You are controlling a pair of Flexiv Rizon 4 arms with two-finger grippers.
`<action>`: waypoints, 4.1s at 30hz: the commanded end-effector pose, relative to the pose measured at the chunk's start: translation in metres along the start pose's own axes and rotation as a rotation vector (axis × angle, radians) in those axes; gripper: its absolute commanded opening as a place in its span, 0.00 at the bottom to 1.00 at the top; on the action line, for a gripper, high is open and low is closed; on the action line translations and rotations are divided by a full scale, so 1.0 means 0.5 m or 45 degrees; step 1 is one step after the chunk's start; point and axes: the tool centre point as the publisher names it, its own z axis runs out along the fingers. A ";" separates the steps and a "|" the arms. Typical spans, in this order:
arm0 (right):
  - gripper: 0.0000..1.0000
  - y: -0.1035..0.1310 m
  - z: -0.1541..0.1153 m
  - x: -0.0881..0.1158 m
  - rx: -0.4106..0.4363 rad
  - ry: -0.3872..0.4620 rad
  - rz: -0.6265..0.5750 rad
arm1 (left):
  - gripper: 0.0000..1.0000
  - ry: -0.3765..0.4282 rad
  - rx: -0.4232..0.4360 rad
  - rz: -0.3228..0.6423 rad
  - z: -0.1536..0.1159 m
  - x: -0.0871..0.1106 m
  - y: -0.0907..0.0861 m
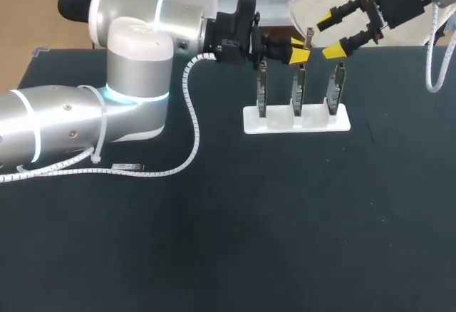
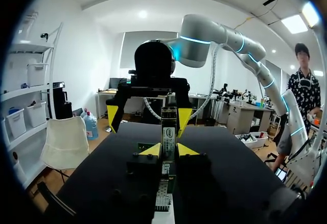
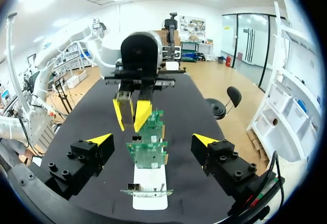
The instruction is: Pick up the optical module with the left hand, and insert it into the network port with the right hand.
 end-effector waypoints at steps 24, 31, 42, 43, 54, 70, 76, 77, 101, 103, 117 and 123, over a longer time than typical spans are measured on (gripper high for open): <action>1.00 0.071 -0.003 -0.061 -0.018 -0.056 0.018 | 0.00 0.001 0.004 0.001 0.001 0.000 0.003; 1.00 0.076 0.004 -0.067 -0.033 -0.056 0.022 | 0.00 0.001 0.004 0.001 0.001 0.000 0.003; 1.00 0.073 0.019 -0.074 -0.059 -0.058 0.007 | 0.00 0.001 0.004 0.001 0.001 0.000 0.003; 1.00 0.072 0.020 -0.074 -0.060 -0.059 0.006 | 0.00 0.001 0.004 0.001 0.001 0.000 0.003; 1.00 0.059 0.022 -0.076 -0.082 -0.062 -0.014 | 0.00 0.001 0.004 0.001 0.001 0.000 0.003; 1.00 0.049 0.032 -0.084 -0.093 -0.057 -0.021 | 0.00 0.001 0.004 0.001 0.001 0.000 0.003; 1.00 0.046 0.034 -0.084 -0.087 -0.054 -0.017 | 0.00 0.001 0.004 0.001 0.001 0.000 0.003; 1.00 0.045 0.034 -0.083 -0.086 -0.053 -0.016 | 0.00 0.001 0.004 0.001 0.001 0.000 0.003; 0.00 0.053 0.030 -0.081 -0.090 -0.061 -0.033 | 0.00 0.001 0.004 0.001 0.001 0.000 0.003; 0.00 0.053 0.030 -0.082 -0.090 -0.061 -0.033 | 0.00 0.001 0.004 0.001 0.001 0.000 0.003; 0.00 0.054 0.030 -0.086 -0.084 -0.067 -0.044 | 1.00 0.001 0.004 0.001 0.001 0.000 0.003; 0.00 0.054 0.031 -0.087 -0.087 -0.069 -0.047 | 1.00 0.001 0.004 0.001 0.001 0.000 0.003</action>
